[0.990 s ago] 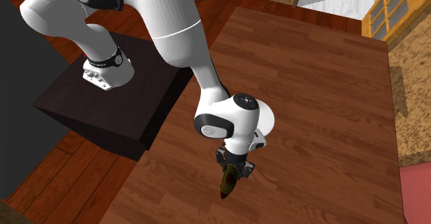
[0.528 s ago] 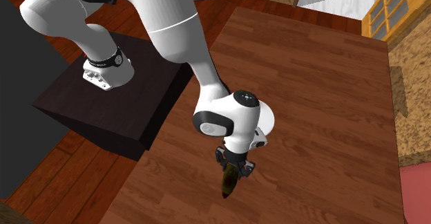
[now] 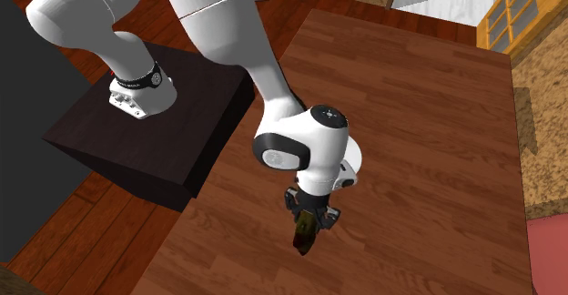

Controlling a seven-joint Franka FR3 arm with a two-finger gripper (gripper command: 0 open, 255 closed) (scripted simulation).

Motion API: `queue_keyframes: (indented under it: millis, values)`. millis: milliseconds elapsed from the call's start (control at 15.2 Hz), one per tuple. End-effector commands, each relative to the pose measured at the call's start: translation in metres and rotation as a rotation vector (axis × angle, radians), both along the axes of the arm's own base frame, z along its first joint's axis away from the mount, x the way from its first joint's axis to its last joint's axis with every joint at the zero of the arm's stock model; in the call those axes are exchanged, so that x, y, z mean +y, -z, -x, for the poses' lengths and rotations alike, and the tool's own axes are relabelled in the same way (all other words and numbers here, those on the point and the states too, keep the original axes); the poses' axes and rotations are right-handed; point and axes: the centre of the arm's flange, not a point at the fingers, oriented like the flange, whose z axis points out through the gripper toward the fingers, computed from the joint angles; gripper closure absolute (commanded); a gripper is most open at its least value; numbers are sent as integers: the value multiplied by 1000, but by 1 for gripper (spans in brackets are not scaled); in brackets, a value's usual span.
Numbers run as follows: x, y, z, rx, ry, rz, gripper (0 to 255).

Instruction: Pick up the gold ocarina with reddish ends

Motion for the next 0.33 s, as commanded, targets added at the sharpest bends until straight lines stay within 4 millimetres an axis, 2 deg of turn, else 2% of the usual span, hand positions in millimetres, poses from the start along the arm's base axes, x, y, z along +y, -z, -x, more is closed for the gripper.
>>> queue_keyframes:
  millis: [0,132,264]
  values:
    - [0,-10,1,0,0,0,255]
    - [0,-21,1,0,0,0,255]
    - [0,-21,1,0,0,0,255]
